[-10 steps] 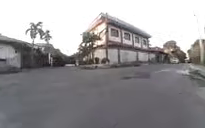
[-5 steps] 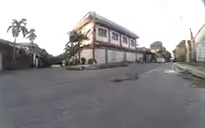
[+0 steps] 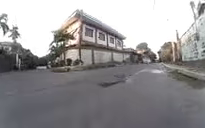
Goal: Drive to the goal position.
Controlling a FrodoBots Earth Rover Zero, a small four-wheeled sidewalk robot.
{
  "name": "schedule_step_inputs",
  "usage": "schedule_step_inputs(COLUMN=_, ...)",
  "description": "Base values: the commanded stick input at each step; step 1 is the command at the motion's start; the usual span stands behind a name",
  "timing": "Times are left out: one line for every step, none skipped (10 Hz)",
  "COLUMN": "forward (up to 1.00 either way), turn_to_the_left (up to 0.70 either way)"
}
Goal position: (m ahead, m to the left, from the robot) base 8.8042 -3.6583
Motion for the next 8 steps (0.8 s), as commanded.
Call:
schedule_step_inputs(forward=1.0, turn_to_the_left=-0.36)
schedule_step_inputs(forward=1.0, turn_to_the_left=-0.36)
schedule_step_inputs(forward=1.0, turn_to_the_left=-0.36)
schedule_step_inputs(forward=1.0, turn_to_the_left=-0.36)
schedule_step_inputs(forward=1.0, turn_to_the_left=-0.36)
schedule_step_inputs(forward=1.0, turn_to_the_left=-0.36)
schedule_step_inputs(forward=1.0, turn_to_the_left=-0.36)
schedule_step_inputs(forward=1.0, turn_to_the_left=-0.36)
